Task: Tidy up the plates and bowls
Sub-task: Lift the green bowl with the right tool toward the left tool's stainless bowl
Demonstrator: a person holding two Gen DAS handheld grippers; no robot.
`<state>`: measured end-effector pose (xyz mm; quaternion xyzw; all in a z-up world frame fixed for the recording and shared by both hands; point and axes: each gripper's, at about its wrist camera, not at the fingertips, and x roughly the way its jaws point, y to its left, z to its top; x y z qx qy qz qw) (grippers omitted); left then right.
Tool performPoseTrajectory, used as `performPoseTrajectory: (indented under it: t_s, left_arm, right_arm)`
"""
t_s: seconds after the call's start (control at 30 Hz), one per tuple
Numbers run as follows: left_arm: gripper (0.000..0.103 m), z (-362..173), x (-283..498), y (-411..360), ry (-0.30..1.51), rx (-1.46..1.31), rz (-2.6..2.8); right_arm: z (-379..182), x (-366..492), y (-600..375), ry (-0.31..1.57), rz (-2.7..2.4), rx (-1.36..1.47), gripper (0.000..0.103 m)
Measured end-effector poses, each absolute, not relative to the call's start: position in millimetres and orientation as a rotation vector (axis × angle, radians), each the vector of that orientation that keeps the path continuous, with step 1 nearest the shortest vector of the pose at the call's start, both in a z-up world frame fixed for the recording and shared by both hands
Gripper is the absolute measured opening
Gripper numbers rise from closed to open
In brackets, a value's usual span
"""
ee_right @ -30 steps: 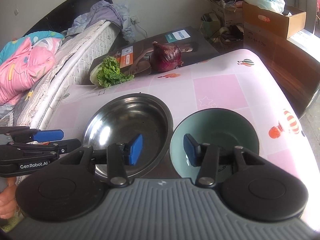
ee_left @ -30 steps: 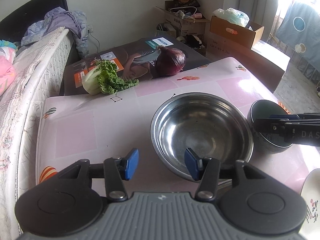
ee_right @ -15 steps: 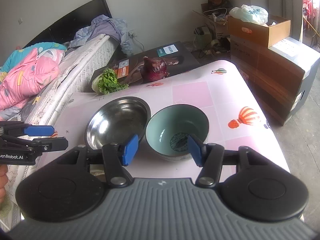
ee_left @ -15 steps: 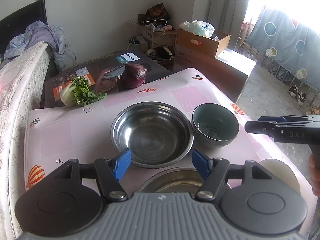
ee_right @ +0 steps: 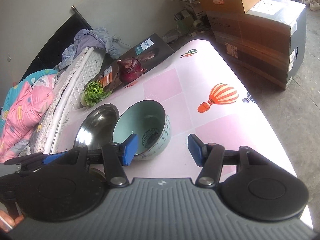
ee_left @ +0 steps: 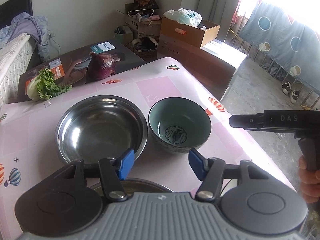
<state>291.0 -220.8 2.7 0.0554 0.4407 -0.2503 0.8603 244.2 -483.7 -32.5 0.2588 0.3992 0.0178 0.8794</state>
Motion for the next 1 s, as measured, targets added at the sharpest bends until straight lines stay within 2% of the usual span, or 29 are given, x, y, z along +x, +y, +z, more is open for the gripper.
performPoseTrajectory:
  t_s: [0.3,0.4,0.5,0.57,0.7,1.0]
  left_arm:
    - [0.036,-23,319,-244,1.02,0.028,-0.488]
    - [0.036,-30,324,-251,1.046,0.02,-0.476]
    - [0.036,-33,327,-254,1.051,0.007,-0.463]
    - [0.034,-33,330,-257,1.058,0.003,-0.456]
    - [0.033,-35,332,-260,1.063,0.004,-0.44]
    - [0.032,-34,321,-270,1.09,-0.009,-0.493]
  right_arm:
    - [-65,302,-502,0.861,0.102,0.601,0.05]
    - [-76,317,-501,0.874,0.117,0.609,0.044]
    - [-83,326,-499,0.886,0.13,0.613,0.034]
    - [-88,332,-498,0.897,0.138,0.614,0.024]
    - [-95,338,-494,0.918,0.169,0.627,0.012]
    - [-91,319,-501,0.929,0.157,0.6,0.012]
